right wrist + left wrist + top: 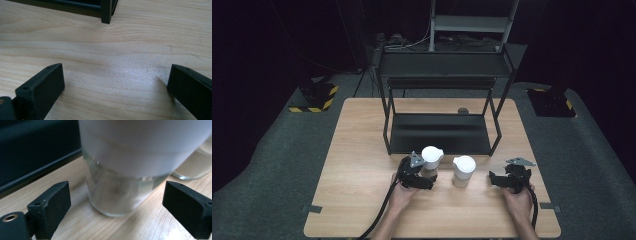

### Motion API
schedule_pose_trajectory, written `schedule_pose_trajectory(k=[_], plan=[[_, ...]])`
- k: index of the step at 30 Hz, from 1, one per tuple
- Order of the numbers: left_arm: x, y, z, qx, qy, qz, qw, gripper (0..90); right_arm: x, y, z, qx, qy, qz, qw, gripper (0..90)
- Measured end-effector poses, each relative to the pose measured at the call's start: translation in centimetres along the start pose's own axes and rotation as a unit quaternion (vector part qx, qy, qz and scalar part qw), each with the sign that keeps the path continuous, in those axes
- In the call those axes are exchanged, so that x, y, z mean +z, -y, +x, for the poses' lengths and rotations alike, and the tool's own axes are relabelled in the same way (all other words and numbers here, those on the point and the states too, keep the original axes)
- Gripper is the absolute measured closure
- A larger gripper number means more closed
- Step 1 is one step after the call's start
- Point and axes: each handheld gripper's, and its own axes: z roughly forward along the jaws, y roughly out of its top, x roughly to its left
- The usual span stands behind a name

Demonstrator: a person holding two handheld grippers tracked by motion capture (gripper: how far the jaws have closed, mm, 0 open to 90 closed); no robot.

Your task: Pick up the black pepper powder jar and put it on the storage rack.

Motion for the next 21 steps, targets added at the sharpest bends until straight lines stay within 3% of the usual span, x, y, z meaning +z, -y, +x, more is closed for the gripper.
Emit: schedule_pose_trajectory(k=[21], plan=[[1.3,-0.7,-1.8,0.026,-0.033,-0.023,0.9989,29.0,0.0,0.0,0.0,0.0,0.0,0.0,1.0,0.4]])
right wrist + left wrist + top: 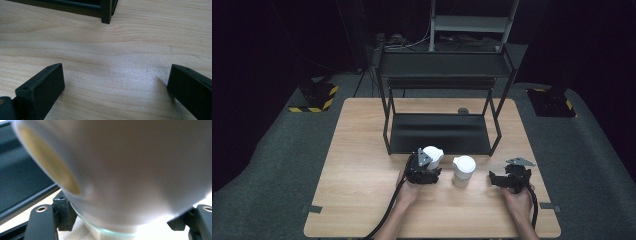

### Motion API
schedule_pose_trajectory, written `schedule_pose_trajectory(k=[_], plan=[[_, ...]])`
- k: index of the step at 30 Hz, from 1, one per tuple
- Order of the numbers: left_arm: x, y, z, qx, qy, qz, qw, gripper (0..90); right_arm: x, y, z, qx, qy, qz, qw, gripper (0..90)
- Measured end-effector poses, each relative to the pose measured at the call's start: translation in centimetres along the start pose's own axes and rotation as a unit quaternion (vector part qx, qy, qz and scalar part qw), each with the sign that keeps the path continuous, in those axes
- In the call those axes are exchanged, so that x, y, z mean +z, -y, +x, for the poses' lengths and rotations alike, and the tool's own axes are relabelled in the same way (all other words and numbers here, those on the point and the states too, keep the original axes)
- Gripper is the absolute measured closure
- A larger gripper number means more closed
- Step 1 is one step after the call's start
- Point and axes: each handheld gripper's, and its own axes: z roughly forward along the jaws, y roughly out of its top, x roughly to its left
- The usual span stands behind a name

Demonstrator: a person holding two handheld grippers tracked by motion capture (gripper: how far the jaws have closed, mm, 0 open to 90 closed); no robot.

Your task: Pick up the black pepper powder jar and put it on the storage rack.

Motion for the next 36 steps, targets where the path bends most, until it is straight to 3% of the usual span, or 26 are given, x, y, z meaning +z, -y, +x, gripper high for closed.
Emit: schedule_pose_trajectory(k=[20,36], plan=[[-0.2,-0.5,-0.2,0.014,-0.003,0.004,0.9999,30.9,0.0,0.0,0.0,0.0,0.0,0.0,1.0,0.4],[-2.2,-2.9,1.1,-0.005,0.015,0.006,0.9999,30.9,0.0,0.0,0.0,0.0,0.0,0.0,1.0,0.5]])
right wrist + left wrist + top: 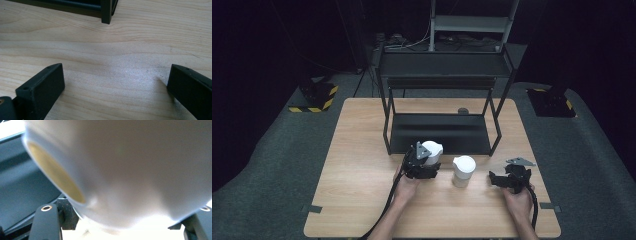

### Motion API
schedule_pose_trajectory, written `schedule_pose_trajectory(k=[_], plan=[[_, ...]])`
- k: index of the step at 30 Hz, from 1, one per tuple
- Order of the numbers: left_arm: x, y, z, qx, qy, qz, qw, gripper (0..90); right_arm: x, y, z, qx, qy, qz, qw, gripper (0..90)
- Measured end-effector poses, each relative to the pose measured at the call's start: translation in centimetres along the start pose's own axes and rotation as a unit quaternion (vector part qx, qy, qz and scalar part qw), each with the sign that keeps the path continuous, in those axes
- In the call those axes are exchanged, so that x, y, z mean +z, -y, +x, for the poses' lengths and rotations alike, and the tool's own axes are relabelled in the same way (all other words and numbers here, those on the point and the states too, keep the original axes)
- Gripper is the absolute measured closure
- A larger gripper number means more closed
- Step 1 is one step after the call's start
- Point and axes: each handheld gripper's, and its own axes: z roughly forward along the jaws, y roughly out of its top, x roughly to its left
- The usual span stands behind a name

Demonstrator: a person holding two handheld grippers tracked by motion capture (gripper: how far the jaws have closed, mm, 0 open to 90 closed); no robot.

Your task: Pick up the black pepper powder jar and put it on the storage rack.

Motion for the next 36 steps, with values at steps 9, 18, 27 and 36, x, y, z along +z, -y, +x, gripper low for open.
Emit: schedule_pose_trajectory(k=[9,18,27,36], plan=[[-1.2,-1.8,1.0,-0.007,0.016,-0.003,0.9998,30.9,0.0,0.0,0.0,0.0,0.0,0.0,1.0,0.5],[-2.6,-4.3,2.0,-0.011,0.024,-0.003,0.9996,30.9,0.0,0.0,0.0,0.0,0.0,0.0,1.0,0.5],[-4.5,-7.6,2.9,-0.014,0.028,-0.008,0.9995,30.9,0.0,0.0,0.0,0.0,0.0,0.0,1.0,0.5],[-6.2,-11.0,3.4,-0.005,0.03,-0.013,0.9995,31.0,0.0,0.0,0.0,0.0,0.0,0.0,1.0,0.5]])
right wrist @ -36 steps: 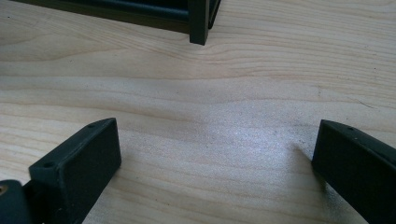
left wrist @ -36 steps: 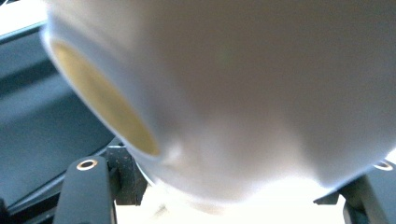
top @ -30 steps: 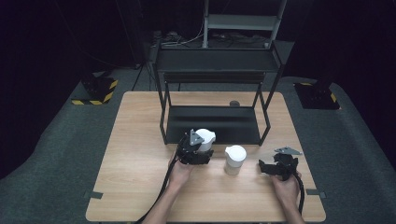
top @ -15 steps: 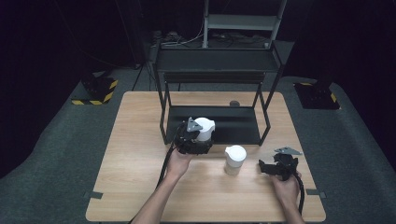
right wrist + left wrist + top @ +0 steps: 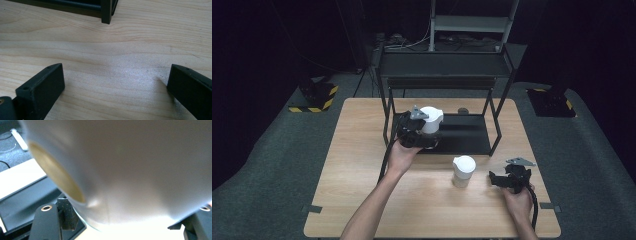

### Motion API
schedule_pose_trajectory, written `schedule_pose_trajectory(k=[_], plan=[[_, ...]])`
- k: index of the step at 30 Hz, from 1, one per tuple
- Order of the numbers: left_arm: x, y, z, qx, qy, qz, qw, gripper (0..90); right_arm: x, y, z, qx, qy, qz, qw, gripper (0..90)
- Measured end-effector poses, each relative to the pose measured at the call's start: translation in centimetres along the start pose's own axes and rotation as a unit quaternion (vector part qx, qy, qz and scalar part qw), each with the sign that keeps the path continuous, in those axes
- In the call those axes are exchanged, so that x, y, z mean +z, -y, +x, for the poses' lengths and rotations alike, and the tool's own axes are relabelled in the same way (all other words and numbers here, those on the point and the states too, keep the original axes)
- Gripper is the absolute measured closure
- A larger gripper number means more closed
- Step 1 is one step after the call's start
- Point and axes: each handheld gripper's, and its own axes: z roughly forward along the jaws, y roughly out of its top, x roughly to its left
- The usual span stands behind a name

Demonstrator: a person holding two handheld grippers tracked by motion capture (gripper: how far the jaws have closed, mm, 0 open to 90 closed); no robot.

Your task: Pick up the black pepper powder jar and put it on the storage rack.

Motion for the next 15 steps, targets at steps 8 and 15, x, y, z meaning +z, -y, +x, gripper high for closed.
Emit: schedule_pose_trajectory(k=[8,15], plan=[[-1.5,-2.8,0.4,0.004,0.002,-0.007,1.0,31.0,0.0,0.0,0.0,0.0,0.0,0.0,1.0,0.6],[-2.7,-5.5,0.4,0.016,-0.003,-0.013,0.9998,31.0,0.0,0.0,0.0,0.0,0.0,0.0,1.0,0.6]])
